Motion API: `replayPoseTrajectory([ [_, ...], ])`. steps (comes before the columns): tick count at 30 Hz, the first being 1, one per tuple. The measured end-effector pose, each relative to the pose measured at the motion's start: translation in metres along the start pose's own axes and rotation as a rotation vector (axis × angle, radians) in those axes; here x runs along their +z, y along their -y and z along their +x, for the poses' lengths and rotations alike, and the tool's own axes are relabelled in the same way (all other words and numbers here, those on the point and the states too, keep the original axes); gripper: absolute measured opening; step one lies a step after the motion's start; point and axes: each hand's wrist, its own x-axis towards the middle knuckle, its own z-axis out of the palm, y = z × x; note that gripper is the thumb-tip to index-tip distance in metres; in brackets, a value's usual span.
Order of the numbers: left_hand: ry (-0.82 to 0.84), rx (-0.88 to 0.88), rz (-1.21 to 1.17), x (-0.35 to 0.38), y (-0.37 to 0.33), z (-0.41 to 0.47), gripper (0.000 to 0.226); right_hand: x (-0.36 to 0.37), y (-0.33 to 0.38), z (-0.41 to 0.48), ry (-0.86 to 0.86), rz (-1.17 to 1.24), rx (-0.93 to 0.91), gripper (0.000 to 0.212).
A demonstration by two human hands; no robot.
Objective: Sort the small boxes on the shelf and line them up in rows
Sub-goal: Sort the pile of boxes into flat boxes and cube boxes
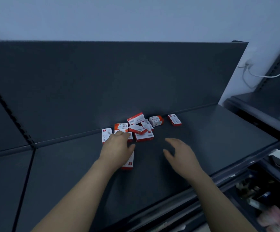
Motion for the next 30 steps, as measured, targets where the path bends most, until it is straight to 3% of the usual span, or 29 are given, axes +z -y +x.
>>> replayPoseTrajectory([
  [8, 0.045, 0.174, 0.030, 0.009, 0.009, 0.066, 0.041, 0.010, 0.003, 0.050, 0.102, 0.037, -0.014, 0.048],
  [17, 0.257, 0.253, 0.111, 0.023, 0.018, 0.100, 0.040, 0.025, 0.001, 0.081, 0.173, 0.151, -0.048, 0.051],
  [23, 0.220, 0.223, 0.130, 0.025, 0.012, 0.101, 0.033, 0.034, -0.010, 0.091, 0.201, 0.213, -0.095, 0.054],
  [26, 0.181, 0.200, 0.159, 0.025, 0.010, 0.094, 0.041, 0.035, -0.016, 0.091, 0.241, 0.263, -0.050, 0.061],
  [30, 0.109, 0.119, 0.149, 0.021, 0.005, 0.081, 0.050, 0.029, -0.025, 0.093, 0.313, 0.161, -0.121, 0.048],
])
